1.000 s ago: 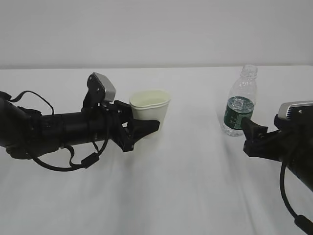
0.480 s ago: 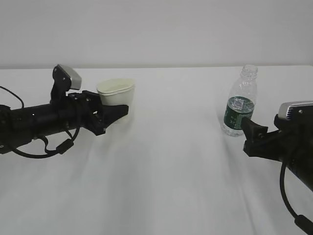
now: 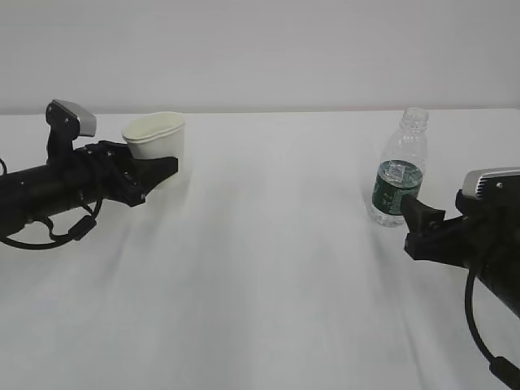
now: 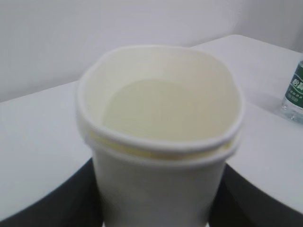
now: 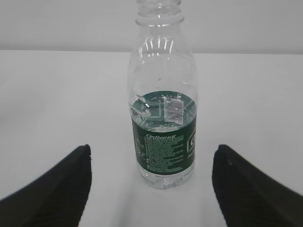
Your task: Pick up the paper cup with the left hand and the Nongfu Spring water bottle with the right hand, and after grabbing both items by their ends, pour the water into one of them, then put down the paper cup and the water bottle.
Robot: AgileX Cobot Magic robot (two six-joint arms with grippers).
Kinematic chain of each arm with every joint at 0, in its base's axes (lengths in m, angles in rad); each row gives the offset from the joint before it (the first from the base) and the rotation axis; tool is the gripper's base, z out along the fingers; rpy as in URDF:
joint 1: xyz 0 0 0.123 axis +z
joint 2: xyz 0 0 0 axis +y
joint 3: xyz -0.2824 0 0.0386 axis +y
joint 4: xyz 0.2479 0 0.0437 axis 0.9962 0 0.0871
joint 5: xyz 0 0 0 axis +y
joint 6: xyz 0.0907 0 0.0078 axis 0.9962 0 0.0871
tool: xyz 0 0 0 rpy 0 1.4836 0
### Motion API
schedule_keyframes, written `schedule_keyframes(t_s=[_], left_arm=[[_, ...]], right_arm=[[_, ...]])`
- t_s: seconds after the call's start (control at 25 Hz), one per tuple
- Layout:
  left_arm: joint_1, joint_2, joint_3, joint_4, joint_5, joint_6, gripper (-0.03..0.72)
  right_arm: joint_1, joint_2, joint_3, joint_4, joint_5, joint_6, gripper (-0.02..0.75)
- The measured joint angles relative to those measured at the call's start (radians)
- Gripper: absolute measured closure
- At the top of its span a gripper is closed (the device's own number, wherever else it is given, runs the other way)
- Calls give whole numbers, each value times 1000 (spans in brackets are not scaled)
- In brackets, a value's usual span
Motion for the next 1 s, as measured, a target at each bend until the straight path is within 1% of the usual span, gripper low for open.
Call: schedule_keyframes(t_s=[0.2,0.4,0.56,0.72,1.0], left_arm=[[29,0,7,-17,0,5,276],[37,0,56,-113,-11,94,276],[37,-1,112,-214,-31,170,276],[37,-1,138,-275,-31,200,279],[37,-2,141,-290,-31,206,281]], right_arm=[[0,0,0,0,0,0,143],[0,0,0,0,0,0,143],[0,0,0,0,0,0,143],[0,0,0,0,0,0,143],[0,0,0,0,0,16,143]])
